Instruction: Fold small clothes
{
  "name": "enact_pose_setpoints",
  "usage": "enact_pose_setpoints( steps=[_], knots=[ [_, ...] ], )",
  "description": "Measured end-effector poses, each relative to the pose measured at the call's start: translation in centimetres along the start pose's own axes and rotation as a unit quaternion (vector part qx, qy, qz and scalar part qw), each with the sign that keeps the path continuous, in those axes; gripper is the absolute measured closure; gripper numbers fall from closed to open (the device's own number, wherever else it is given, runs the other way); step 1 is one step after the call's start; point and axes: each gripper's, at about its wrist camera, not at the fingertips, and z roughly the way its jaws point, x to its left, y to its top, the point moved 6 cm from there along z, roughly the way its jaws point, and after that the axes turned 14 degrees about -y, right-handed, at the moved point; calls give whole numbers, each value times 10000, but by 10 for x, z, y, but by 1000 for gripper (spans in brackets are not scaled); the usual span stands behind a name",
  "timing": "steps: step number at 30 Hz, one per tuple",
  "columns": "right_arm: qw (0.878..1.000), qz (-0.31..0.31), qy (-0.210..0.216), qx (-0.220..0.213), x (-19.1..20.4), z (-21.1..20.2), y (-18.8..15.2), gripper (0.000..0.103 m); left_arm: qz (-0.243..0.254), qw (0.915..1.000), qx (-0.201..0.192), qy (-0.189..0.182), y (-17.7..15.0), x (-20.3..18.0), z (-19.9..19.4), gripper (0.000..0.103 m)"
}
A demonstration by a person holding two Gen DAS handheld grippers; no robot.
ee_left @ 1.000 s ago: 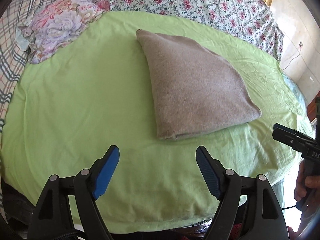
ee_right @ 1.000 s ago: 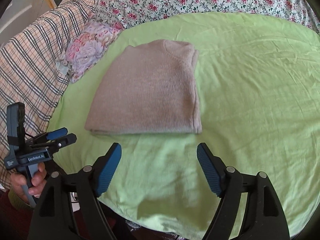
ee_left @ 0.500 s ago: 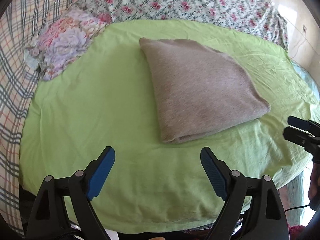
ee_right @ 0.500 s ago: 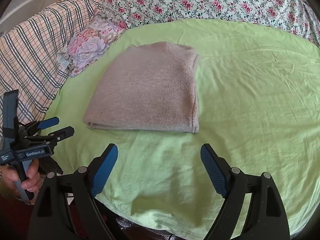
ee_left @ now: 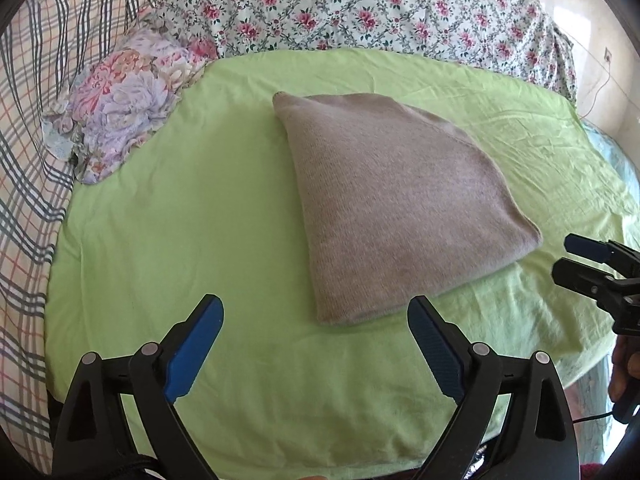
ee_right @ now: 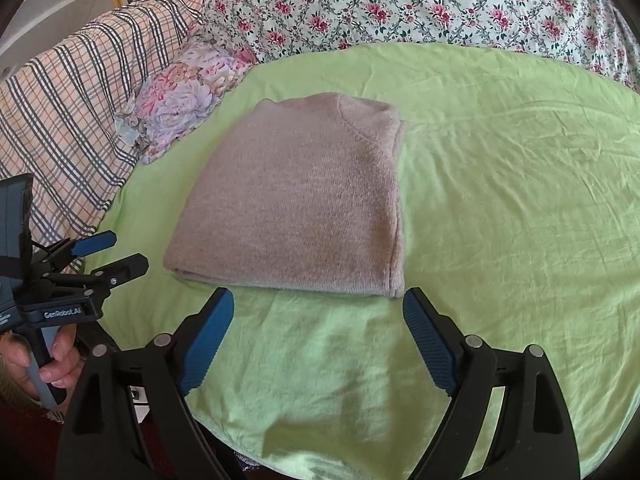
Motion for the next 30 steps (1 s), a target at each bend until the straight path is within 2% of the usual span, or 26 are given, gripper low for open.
enact_pose_setpoints(
  steps=[9,17,19,22,27,29,30],
  knots=[
    [9998,139,131,58,-4,12,16,13,59,9996,-49,280,20,1,7,8],
    [9995,191,211,106,-3,24,29,13,-11,9997,-65,255,26,4,11,8],
    [9988,309,352,126,-6,29,34,13,-31,9996,-83,256,29,5,12,7],
    [9960,639,581,215,-15,42,43,13,-86,9997,-98,211,34,7,15,7],
    [9916,1131,505,358,-39,75,62,13,-395,9990,-88,-173,49,20,31,7],
    [9899,1257,521,399,-45,89,70,18,-474,9987,-71,-176,54,26,38,7],
    [9889,1308,549,447,-47,96,73,27,-500,9986,-54,-160,56,28,42,7]
  ],
)
